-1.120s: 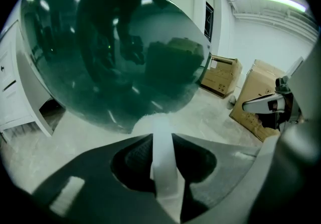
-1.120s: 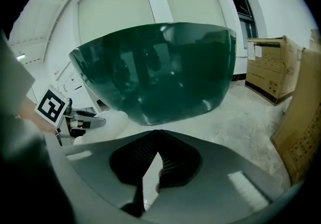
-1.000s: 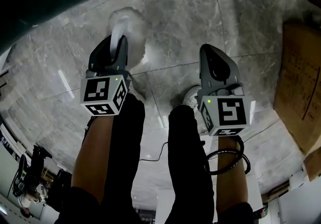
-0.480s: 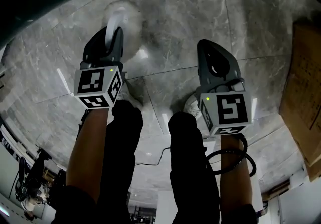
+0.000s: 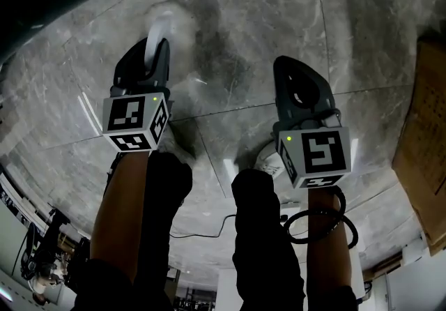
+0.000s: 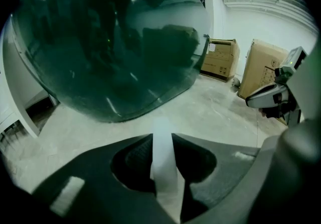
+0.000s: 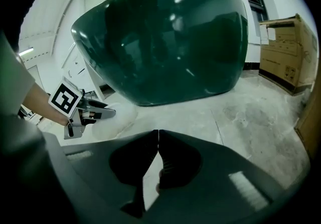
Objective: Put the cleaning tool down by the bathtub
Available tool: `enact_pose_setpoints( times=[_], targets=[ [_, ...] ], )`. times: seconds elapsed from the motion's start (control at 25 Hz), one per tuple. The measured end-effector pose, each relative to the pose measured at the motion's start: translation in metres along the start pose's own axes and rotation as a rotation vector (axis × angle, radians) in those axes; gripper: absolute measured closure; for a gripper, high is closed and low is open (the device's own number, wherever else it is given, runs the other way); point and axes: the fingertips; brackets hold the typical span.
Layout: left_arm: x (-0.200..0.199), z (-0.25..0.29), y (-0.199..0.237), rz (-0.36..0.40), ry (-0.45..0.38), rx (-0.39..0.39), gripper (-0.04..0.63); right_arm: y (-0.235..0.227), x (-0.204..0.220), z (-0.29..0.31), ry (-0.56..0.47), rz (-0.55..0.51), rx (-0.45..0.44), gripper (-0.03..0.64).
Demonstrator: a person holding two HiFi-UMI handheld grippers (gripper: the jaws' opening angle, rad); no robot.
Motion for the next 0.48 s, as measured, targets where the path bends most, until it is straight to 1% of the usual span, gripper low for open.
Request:
enact_pose_setpoints(
  times=[0.16,0.48],
  targets=[
    [0.008,0.014,0.002,0.014,0.005,0.003,0.512,-0.002,0.01,0.013,0.003,0.008,-0.006,0.6],
    [0.028,0.038,0.014,0.006,0.027,-0.009,0.512,-0.005,0.03,0.032,0.017,0.015,-0.011,0.601]
  ],
)
Point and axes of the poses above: the fingertips, and each gripper's own axes: z forward along the fingers, y to its left, x out of its underside, and after that the axes turned 12 degrees about -z, right-handed
